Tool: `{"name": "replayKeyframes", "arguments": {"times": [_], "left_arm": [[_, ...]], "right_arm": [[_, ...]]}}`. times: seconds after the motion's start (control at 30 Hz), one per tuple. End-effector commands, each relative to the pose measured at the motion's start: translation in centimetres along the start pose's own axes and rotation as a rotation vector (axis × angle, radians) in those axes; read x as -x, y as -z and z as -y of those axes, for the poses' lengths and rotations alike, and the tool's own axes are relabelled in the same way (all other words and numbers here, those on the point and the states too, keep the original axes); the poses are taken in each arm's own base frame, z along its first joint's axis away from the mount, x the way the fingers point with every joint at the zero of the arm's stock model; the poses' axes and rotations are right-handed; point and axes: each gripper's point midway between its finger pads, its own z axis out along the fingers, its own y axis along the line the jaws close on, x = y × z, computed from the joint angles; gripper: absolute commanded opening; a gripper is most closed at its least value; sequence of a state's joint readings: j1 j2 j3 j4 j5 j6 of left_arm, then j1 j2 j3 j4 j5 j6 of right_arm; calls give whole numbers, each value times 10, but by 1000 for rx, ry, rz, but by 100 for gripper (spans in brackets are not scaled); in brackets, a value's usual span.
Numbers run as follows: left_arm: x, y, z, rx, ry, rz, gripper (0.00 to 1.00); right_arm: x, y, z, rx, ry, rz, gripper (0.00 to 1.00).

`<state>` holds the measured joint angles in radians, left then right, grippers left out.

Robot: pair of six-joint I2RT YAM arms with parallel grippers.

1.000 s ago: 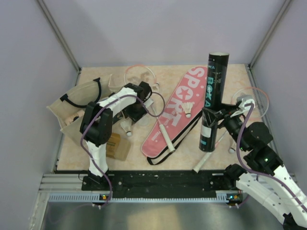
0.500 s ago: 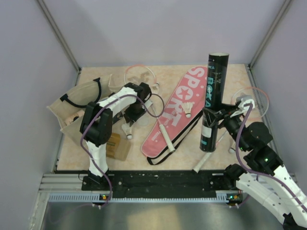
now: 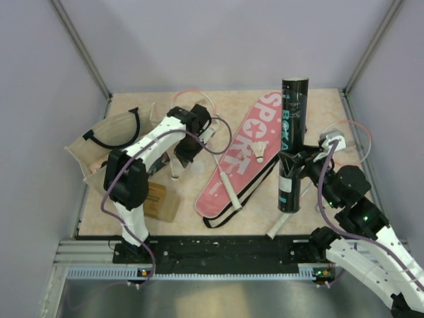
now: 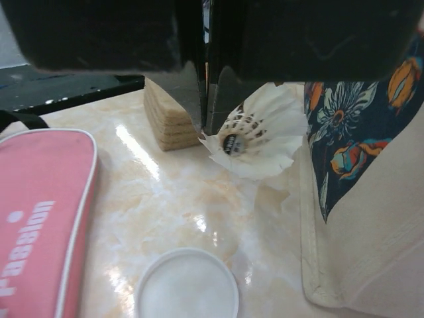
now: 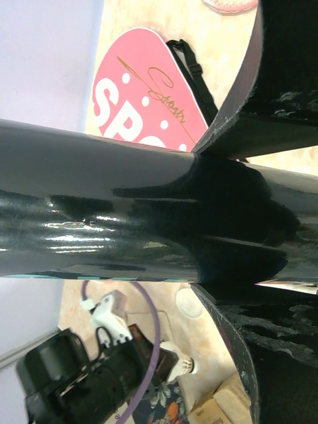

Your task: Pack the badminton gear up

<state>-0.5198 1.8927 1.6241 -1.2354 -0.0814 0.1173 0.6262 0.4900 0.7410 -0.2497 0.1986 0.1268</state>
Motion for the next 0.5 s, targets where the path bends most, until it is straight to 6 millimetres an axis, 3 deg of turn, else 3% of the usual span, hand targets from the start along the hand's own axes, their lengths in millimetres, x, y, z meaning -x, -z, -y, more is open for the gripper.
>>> {"name": "replayKeyframes", "arguments": {"times": [0.0,0.17,0.37,0.47], "left_arm": [[18,60,9,-44,52,209,0],[51,112,31,-177,13,523,0],[67,177,30,-189,50,824,0],[75,223,36,-260,122,1013,0]], "right_arm": [[31,2,-7,32,2,87,42],[15,-5,-17,106,93,50,42],[-5,-6,-38,250,187,15,42],[-20,-5,-42,302,268,-14,42]]}}
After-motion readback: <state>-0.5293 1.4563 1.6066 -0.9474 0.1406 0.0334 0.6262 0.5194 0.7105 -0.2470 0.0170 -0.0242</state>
